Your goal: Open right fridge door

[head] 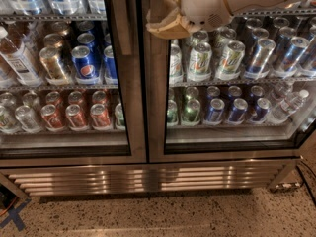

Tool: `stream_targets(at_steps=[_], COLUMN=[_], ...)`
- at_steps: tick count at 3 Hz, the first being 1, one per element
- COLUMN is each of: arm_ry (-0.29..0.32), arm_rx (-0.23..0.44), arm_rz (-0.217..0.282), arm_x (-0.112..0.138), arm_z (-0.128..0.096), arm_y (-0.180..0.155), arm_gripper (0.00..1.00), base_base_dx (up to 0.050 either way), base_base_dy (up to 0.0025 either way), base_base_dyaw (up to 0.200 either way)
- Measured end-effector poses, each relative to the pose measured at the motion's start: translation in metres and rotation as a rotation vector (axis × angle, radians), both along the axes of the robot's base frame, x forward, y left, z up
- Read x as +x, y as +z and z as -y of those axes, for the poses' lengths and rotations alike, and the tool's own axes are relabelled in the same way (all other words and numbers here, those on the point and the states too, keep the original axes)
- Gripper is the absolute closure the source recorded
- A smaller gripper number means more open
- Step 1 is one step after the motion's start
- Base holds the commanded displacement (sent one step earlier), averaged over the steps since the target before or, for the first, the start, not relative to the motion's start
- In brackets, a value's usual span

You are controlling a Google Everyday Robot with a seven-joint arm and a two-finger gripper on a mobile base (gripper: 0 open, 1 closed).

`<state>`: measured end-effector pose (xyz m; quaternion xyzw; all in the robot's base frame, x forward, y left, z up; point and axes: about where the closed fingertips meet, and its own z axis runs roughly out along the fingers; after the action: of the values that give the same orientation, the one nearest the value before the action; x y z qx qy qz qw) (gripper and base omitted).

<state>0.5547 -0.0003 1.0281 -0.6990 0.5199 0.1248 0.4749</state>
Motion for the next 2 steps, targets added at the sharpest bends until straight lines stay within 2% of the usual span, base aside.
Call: stream_targets(at_steps=[2], arm_ry=[-0.004], arm_rx=[-0.013], arm_rz=[-0.002], arm_x=[0.0000], arm_z=[0.0006], arm_y=[0.0002], arm_gripper=[1.00], base_base_dx=[0.000], base_base_dy=[0.00000], base_base_dyaw=[0.000])
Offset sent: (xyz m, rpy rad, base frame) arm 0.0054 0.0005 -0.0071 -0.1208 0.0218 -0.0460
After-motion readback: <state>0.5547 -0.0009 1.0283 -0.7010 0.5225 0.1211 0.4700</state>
